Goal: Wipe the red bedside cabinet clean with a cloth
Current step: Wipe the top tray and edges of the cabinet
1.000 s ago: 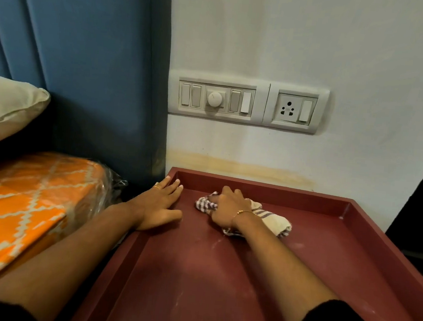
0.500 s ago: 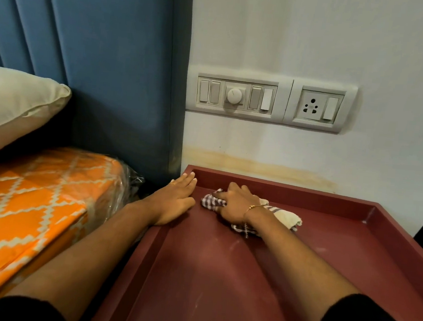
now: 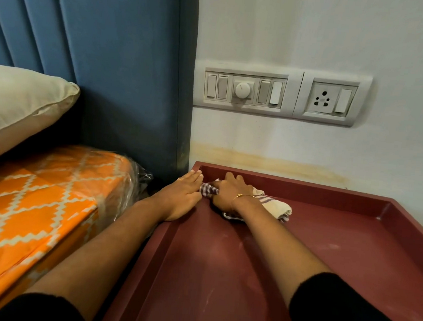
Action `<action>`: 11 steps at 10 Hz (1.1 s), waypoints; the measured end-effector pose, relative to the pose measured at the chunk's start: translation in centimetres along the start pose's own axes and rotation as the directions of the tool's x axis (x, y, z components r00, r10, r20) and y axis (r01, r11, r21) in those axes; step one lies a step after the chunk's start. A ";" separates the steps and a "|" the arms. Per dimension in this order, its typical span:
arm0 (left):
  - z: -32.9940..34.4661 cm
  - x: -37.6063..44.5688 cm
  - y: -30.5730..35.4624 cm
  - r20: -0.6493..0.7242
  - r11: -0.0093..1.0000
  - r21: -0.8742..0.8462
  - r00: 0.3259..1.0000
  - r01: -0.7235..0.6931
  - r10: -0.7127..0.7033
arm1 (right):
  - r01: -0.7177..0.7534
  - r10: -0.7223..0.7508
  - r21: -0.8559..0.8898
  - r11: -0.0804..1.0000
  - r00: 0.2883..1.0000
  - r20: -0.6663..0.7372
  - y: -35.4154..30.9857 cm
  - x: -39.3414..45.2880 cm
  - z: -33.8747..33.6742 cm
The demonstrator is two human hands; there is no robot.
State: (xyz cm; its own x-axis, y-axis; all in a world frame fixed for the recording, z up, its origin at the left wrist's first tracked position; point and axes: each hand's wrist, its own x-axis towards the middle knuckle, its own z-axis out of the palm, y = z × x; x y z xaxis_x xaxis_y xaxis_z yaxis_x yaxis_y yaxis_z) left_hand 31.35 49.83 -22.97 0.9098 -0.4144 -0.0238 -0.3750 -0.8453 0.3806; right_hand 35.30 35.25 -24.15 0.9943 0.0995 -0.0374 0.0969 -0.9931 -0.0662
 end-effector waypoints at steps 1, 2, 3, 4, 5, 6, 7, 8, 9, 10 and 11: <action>0.1 0.0 -0.1 -0.004 1.000 -0.011 1.000 0.005 -0.005 | -0.032 0.031 -0.019 0.999 0.999 -0.006 -1.7 0.5 -0.1; 0.0 0.0 -0.1 -0.008 0.999 -0.035 1.000 -0.003 0.002 | 0.095 -0.095 -0.020 0.995 0.995 0.004 -1.4 -0.5 -0.1; 0.0 -0.1 -0.1 -0.011 0.999 -0.041 1.000 -0.004 0.004 | 0.198 -0.196 -0.047 0.979 0.980 0.041 0.2 -1.5 0.2; -0.1 0.0 0.0 -0.009 0.999 -0.037 1.000 -0.005 0.004 | 0.085 -0.085 -0.019 0.996 0.996 0.023 0.4 -0.2 -0.1; 0.0 0.0 0.0 -0.008 0.999 -0.035 1.000 -0.001 0.000 | 0.013 -0.014 -0.025 1.000 1.000 -0.018 -1.3 0.2 -0.1; 0.0 0.1 0.0 -0.002 0.999 -0.034 1.000 -0.002 0.002 | 0.128 -0.130 -0.043 0.991 0.990 -0.052 -1.8 -1.8 0.3; 0.0 0.1 -0.1 -0.001 1.000 -0.024 1.000 -0.001 0.001 | 0.257 -0.259 -0.054 0.965 0.965 -0.037 0.0 -3.6 0.9; 0.0 0.1 0.1 0.000 1.000 -0.005 1.000 -0.001 0.001 | 0.143 -0.143 -0.007 0.990 0.990 -0.009 1.3 -3.1 0.4; 0.1 0.0 0.1 0.001 1.000 0.011 1.000 0.002 -0.002 | 0.048 -0.048 -0.001 0.999 0.998 -0.033 -0.5 -2.4 0.3; 0.0 0.0 -0.1 0.008 0.999 0.055 1.000 0.002 -0.002 | 0.126 -0.128 -0.040 0.991 0.989 -0.067 -2.7 -3.8 0.8; 0.0 0.0 0.0 0.024 0.995 0.100 1.000 0.001 -0.004 | 0.180 -0.181 -0.020 0.983 0.982 -0.047 -0.3 -5.0 1.0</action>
State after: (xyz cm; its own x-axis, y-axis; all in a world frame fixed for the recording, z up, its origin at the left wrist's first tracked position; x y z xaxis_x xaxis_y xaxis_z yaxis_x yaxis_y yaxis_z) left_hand 31.40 49.83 -22.95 0.9068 -0.4190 -0.0472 -0.3895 -0.8753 0.2865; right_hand 30.23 35.14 -24.95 0.9613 0.2747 0.0224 0.2755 -0.9599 -0.0514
